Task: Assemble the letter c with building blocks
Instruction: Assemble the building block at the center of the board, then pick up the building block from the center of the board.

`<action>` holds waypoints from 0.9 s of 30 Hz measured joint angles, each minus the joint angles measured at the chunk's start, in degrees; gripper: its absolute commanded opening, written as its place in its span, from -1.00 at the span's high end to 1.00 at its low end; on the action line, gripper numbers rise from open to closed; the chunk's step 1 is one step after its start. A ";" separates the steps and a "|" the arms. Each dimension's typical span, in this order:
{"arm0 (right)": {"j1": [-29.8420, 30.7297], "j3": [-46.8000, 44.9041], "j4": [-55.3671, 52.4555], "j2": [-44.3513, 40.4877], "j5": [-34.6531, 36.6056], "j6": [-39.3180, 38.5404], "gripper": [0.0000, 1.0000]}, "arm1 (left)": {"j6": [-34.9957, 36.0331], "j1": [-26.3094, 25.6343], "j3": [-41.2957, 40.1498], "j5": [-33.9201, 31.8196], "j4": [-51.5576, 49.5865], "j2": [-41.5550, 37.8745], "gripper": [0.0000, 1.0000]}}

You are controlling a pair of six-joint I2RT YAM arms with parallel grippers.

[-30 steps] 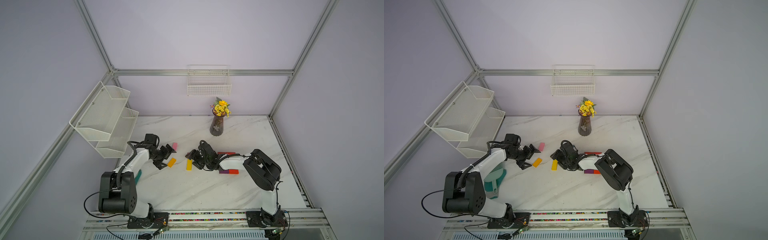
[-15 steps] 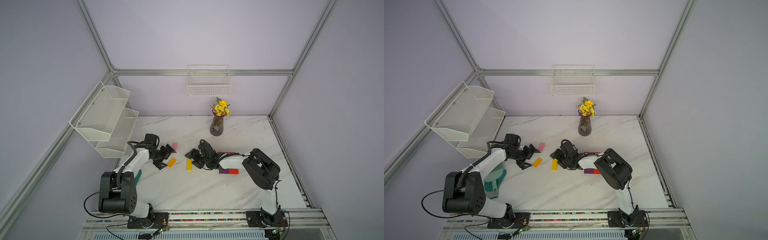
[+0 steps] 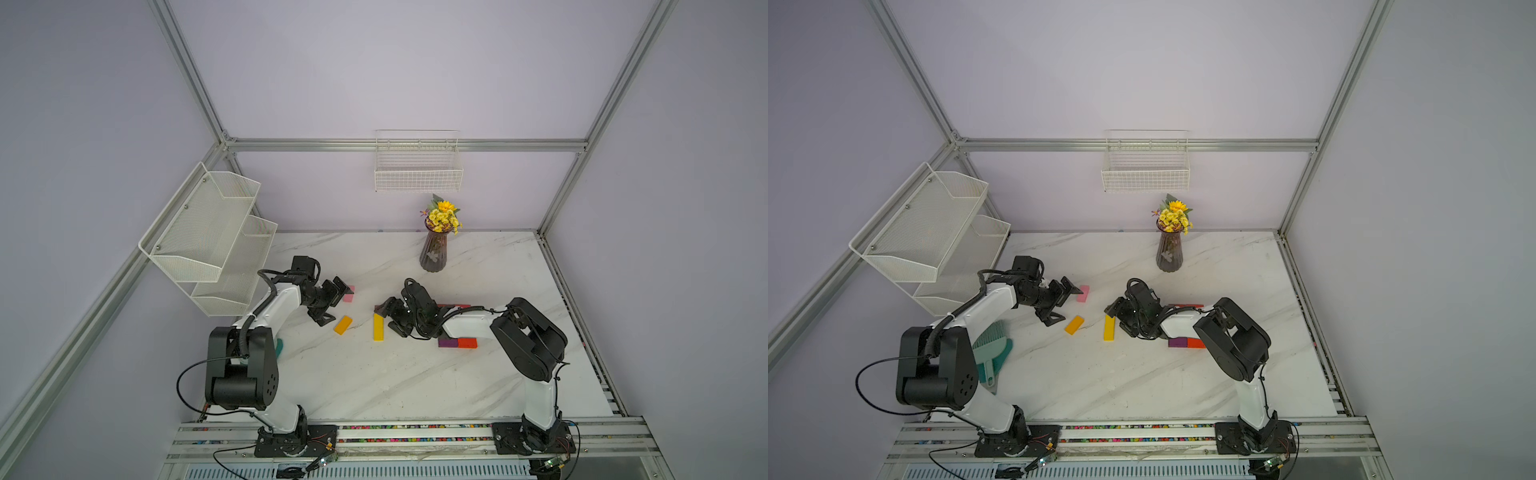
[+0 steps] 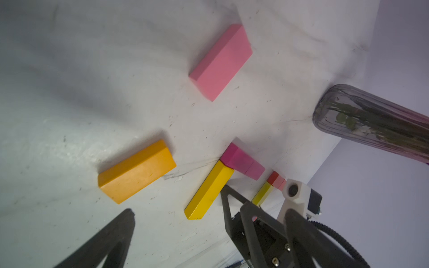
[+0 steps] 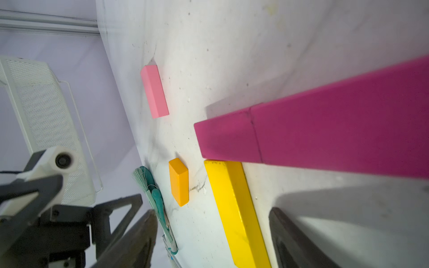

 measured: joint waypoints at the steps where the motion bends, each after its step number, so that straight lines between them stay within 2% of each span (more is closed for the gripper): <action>1: -0.26 -0.31 -0.31 -0.85 -0.11 -0.15 -0.56 | 1.57 0.00 3.19 -0.94 -0.98 2.14 -0.99; 8: -3.04 -2.19 -3.93 -10.16 -0.15 -2.25 -0.57 | 15.06 -1.49 26.43 -11.19 -11.21 18.01 -0.90; 14: -7.04 -4.33 -6.27 -16.48 -0.13 -3.87 -0.57 | 23.17 -7.19 36.83 -20.11 -20.46 27.98 -0.84; 19: -10.01 -5.27 -9.25 -18.47 -0.28 -5.40 -0.57 | 26.10 -10.56 39.91 -23.67 -24.41 33.38 -0.78; 27: -13.40 -5.64 -12.17 -20.46 -0.68 -7.10 -0.58 | 27.26 -11.21 40.19 -26.53 -26.88 35.08 -0.65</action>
